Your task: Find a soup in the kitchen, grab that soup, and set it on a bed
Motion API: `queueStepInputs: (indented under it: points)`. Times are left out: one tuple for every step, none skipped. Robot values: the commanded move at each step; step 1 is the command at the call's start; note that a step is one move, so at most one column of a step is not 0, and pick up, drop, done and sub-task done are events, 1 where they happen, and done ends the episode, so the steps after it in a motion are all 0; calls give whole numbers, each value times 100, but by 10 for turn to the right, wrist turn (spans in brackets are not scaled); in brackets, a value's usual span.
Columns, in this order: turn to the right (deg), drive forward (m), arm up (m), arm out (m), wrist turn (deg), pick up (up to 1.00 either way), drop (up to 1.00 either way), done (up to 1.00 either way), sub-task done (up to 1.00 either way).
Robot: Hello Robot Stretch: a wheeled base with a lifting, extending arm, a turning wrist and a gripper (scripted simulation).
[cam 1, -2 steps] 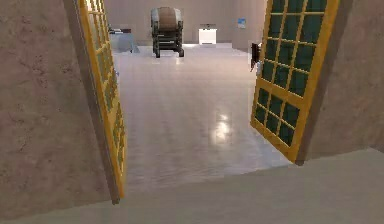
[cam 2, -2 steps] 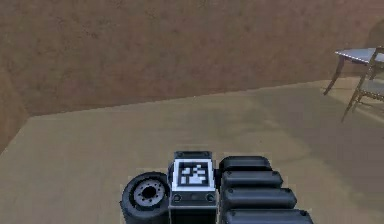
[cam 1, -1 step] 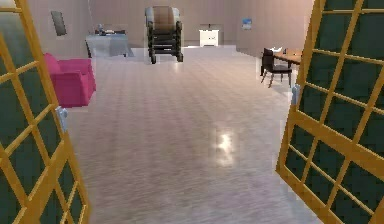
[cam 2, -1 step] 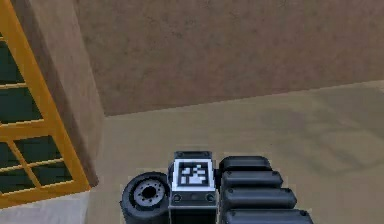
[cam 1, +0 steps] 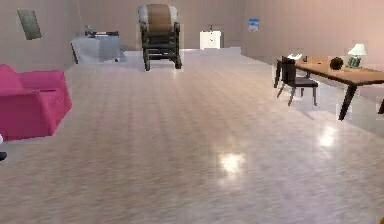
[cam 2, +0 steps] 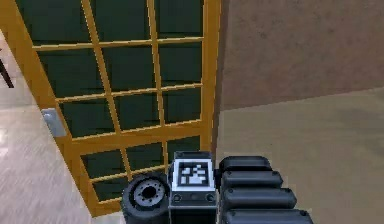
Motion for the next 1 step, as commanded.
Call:
queueStepInputs:
  points:
    - [0, 90, 0, 0, 0, 0, 0, 0, 0]
